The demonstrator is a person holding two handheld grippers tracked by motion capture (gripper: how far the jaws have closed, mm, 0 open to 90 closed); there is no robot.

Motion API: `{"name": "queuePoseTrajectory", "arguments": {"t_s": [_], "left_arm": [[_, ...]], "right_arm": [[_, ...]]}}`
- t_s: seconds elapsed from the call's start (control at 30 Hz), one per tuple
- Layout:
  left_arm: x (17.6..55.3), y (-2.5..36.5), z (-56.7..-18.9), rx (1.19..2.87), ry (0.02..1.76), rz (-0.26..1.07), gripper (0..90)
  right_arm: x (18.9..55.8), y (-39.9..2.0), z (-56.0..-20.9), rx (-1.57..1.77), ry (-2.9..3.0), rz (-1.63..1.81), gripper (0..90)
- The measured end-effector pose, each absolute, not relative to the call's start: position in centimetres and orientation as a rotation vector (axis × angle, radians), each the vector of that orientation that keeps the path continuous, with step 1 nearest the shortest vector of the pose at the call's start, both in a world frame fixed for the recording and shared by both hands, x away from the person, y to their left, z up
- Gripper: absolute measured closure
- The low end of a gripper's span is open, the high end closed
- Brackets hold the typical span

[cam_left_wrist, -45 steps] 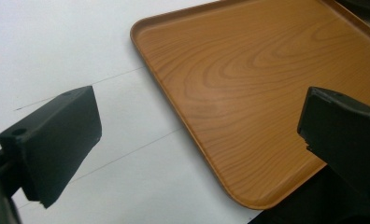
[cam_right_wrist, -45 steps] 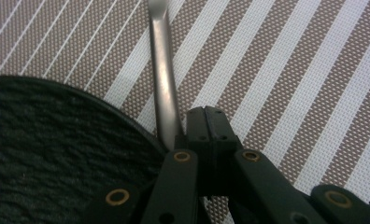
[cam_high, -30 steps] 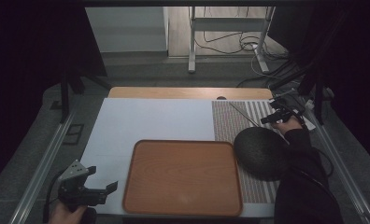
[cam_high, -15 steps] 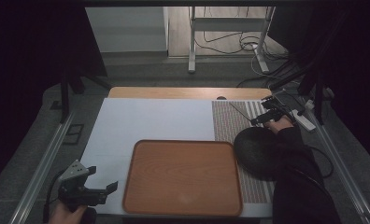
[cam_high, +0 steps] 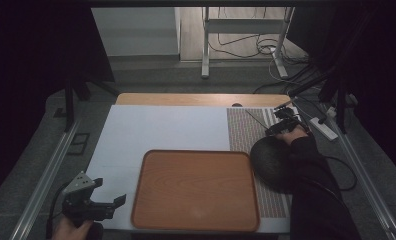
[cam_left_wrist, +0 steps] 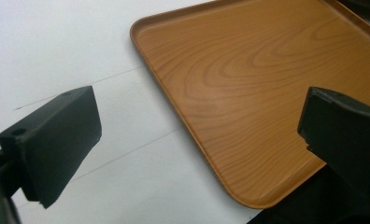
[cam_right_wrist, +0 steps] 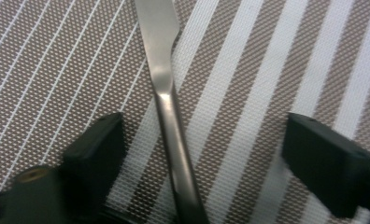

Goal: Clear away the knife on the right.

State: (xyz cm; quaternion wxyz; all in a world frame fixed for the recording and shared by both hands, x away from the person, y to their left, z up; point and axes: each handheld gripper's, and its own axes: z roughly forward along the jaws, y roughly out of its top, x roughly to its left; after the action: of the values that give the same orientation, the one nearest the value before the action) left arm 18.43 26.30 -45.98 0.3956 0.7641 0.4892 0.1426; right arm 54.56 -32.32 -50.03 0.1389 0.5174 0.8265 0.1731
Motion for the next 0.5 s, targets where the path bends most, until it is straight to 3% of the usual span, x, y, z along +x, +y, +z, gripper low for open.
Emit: {"name": "queuePoseTrajectory", "arguments": {"t_s": [0.1, 0.2, 0.27, 0.37, 0.5], "left_arm": [[18.43, 26.30, -45.98, 1.938, 1.240, 0.362, 0.0], [18.43, 26.29, -45.98, 1.939, 1.241, 0.362, 0.0], [18.42, 26.30, -45.98, 1.938, 1.241, 0.362, 0.0], [18.43, 26.32, -45.99, 1.937, 1.242, 0.361, 0.0], [18.44, 26.31, -45.99, 1.937, 1.243, 0.360, 0.0]], "right_arm": [[54.37, -32.50, -49.63, 1.437, 2.423, 0.530, 36.4], [54.23, -32.35, -49.48, 1.383, 2.459, 0.543, 48.5], [54.12, -32.24, -49.33, 1.364, 2.477, 0.552, 68.2], [54.06, -32.34, -49.27, 1.353, 2.509, 0.571, 79.2], [54.04, -32.38, -49.27, 1.357, 2.508, 0.578, 79.8]]}}
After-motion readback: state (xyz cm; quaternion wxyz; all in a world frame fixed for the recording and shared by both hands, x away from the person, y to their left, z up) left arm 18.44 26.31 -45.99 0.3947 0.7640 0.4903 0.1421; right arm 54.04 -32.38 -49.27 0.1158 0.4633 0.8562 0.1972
